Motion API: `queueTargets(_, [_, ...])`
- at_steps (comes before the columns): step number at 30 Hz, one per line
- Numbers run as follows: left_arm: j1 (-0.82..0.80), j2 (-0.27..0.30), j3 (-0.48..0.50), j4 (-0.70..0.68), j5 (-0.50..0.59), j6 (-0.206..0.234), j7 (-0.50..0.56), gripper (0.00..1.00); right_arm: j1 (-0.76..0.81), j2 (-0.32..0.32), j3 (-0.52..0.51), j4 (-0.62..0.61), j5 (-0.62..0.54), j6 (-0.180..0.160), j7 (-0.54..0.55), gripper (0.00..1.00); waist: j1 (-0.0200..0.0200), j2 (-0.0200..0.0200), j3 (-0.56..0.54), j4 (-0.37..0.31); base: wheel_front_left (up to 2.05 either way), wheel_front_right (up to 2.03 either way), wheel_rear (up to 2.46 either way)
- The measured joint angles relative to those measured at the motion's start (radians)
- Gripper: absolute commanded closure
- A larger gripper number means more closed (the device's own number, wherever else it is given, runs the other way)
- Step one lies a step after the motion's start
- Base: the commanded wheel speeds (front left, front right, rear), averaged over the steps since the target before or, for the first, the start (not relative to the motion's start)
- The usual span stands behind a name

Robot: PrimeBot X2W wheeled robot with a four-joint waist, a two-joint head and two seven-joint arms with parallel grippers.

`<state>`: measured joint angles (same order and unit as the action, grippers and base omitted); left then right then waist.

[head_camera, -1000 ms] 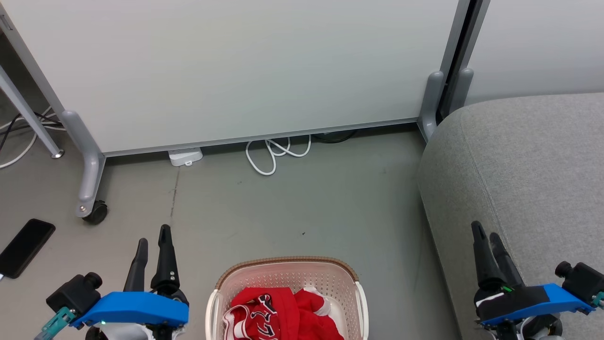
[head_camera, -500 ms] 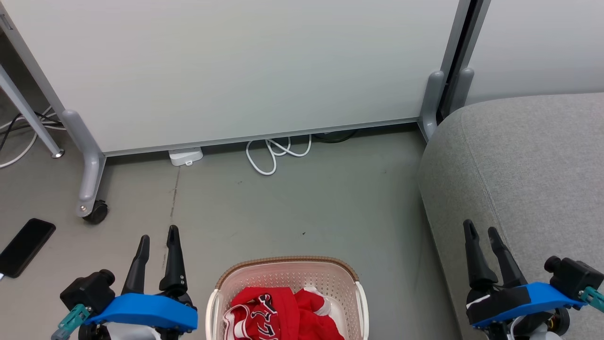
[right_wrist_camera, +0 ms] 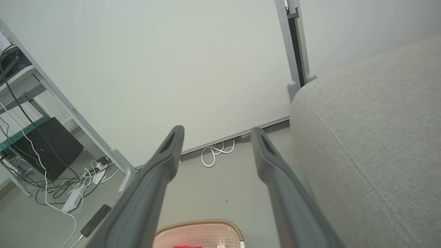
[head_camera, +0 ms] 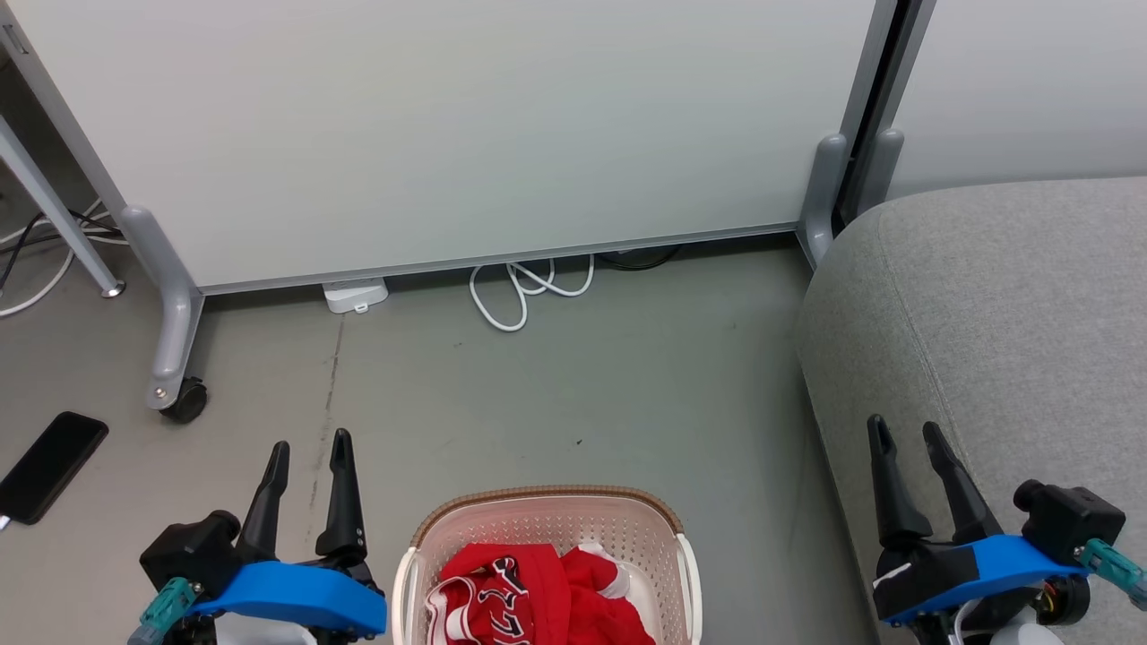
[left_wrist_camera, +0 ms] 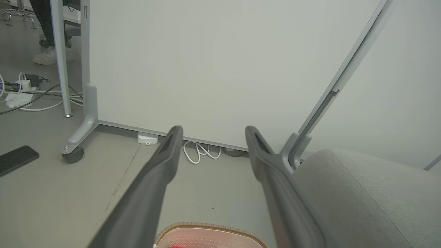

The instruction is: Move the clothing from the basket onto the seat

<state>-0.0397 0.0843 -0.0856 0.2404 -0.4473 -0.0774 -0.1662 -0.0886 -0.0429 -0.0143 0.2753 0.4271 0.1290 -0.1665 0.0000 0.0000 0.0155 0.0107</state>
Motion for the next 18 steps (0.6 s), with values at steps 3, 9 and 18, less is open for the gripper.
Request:
queueTargets(3, [0.0, 0.001, -0.004, 0.001, 0.028, -0.001, -0.006, 0.0, 0.0, 0.0, 0.003, 0.003, -0.027, 0.0, -0.007, 0.0, 0.0, 0.0, 0.0, 0.0, 0.0, 0.0, 0.0])
queueTargets(9, [-0.003, 0.002, -0.009, -0.003, 0.088, -0.001, -0.022, 0.0, -0.001, -0.001, 0.009, 0.007, -0.091, 0.0, -0.021, 0.0, 0.0, 0.0, 0.001, 0.0, 0.0, 0.0, 0.0])
queueTargets(18, [-0.003, 0.001, -0.012, 0.001, 0.149, -0.004, -0.042, 0.0, -0.005, -0.002, 0.016, 0.012, -0.166, 0.0, -0.038, 0.0, 0.0, 0.0, 0.002, 0.0, 0.0, 0.0, 0.0])
